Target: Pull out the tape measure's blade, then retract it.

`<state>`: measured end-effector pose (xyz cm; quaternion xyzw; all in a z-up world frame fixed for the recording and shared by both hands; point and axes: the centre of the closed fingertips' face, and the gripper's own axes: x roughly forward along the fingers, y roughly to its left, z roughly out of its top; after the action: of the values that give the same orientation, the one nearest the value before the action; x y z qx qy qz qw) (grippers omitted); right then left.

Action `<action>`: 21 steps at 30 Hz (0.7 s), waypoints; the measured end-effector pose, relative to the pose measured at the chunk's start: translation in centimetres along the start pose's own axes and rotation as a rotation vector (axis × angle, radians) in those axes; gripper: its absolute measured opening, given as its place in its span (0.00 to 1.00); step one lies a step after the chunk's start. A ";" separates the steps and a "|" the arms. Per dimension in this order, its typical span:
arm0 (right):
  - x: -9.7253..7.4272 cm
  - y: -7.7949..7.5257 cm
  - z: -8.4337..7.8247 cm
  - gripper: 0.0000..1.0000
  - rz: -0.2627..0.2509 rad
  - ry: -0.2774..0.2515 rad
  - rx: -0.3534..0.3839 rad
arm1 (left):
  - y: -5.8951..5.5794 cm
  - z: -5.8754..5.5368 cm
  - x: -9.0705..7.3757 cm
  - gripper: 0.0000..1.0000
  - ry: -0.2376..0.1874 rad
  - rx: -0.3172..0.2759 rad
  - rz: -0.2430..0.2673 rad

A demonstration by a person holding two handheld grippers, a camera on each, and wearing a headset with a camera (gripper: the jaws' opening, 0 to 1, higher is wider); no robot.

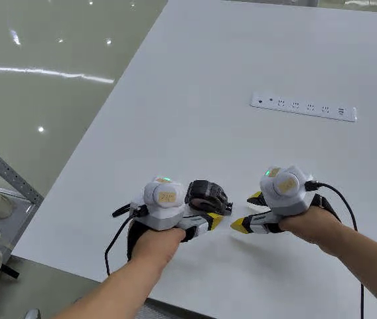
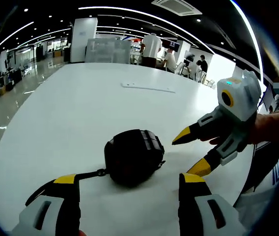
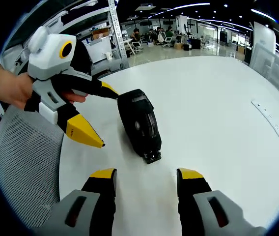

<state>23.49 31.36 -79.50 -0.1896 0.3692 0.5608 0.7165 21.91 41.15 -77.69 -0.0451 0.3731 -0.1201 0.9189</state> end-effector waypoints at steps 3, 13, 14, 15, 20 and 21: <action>-0.9 0.1 0.1 0.49 -0.014 -0.017 0.013 | -0.1 0.0 -0.5 0.80 -0.002 0.017 -0.007; -4.8 0.5 -0.9 0.60 -0.079 -0.061 0.103 | 0.0 0.6 -2.5 0.84 -0.025 0.076 -0.037; -5.1 0.7 -1.1 0.61 -0.081 -0.064 0.110 | 0.0 0.6 -2.6 0.84 -0.023 0.085 -0.041; -5.5 0.8 -1.3 0.62 -0.085 -0.066 0.116 | 0.0 0.6 -2.8 0.85 -0.025 0.088 -0.044; -7.5 1.5 -2.1 0.66 -0.118 -0.087 0.147 | -0.2 0.6 -3.8 0.87 -0.029 0.105 -0.060; -8.0 1.6 -2.2 0.67 -0.126 -0.094 0.155 | -0.3 0.4 -4.0 0.87 -0.025 0.115 -0.063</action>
<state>20.50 25.01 -74.77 -0.1301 0.3648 0.4929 0.7791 19.42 41.87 -74.66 -0.0054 0.3523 -0.1699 0.9203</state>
